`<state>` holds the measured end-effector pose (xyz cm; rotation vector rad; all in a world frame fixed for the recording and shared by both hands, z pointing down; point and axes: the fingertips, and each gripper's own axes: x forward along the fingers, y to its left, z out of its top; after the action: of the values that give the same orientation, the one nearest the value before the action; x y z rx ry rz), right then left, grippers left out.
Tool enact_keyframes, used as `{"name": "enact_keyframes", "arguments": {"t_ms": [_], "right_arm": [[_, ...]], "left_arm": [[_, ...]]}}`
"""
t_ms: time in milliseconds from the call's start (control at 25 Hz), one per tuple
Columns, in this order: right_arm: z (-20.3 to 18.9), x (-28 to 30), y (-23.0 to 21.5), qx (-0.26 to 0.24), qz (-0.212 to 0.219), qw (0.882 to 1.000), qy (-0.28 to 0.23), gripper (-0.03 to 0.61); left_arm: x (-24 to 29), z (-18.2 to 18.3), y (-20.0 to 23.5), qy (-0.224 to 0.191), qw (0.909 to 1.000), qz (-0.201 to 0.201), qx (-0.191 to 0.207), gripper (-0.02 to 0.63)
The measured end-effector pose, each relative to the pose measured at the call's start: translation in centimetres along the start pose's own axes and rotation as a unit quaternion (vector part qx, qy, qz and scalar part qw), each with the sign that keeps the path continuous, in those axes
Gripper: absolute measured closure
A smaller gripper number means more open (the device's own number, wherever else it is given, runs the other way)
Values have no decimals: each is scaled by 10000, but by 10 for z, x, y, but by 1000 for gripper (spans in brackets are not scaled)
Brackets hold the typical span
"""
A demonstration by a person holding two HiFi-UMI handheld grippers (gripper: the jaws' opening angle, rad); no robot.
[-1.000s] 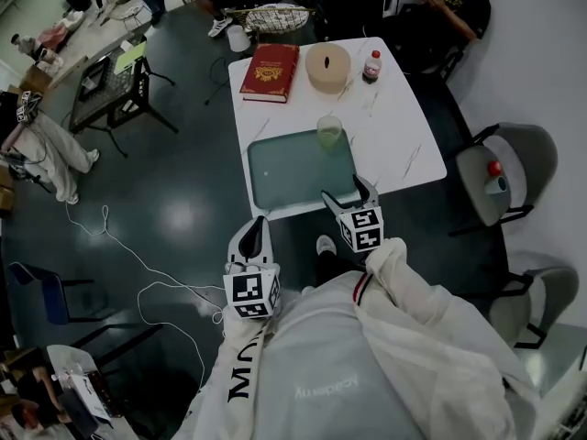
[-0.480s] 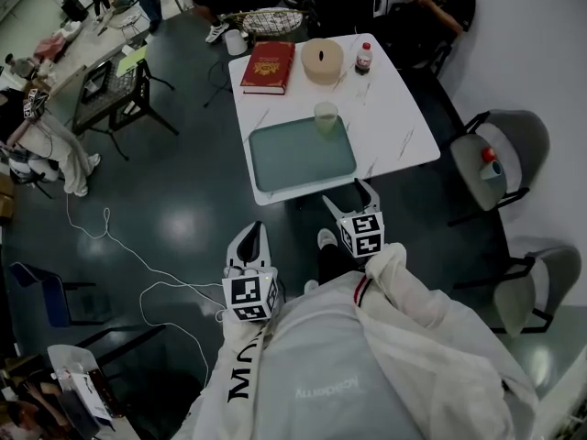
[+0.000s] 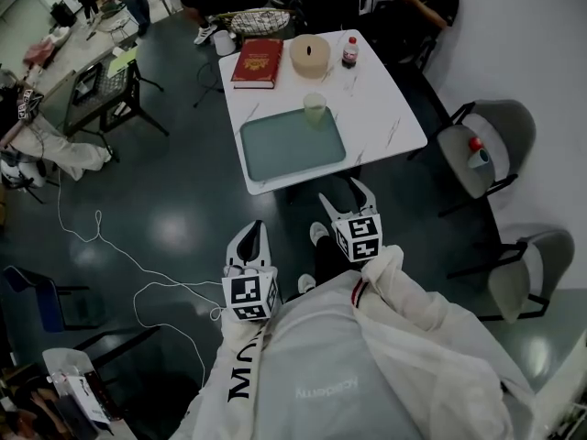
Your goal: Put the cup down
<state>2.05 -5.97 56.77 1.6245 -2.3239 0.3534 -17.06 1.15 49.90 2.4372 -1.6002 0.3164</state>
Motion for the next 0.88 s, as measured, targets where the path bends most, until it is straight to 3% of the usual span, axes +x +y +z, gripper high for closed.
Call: {"name": "enact_keyframes", "arguments": {"t_ms": [160, 240, 440, 640, 880], "right_arm": [[8, -16, 15, 3, 107, 9999, -91, 272], [12, -24, 21, -17, 115, 9998, -149, 327], [10, -41, 24, -59, 123, 9999, -61, 332], [15, -58, 17, 54, 10, 10000, -18, 413], [37, -80, 13, 5, -137, 9992, -383, 508]], "left_arm": [[-11, -3, -6, -6, 10000, -29, -25, 603], [-18, -4, -8, -7, 10000, -39, -27, 603], [-29, -4, -15, -31, 10000, -27, -45, 603], [-33, -6, -27, 49, 9998, -149, -76, 603], [-23, -15, -45, 180, 9991, -366, -118, 603]]}}
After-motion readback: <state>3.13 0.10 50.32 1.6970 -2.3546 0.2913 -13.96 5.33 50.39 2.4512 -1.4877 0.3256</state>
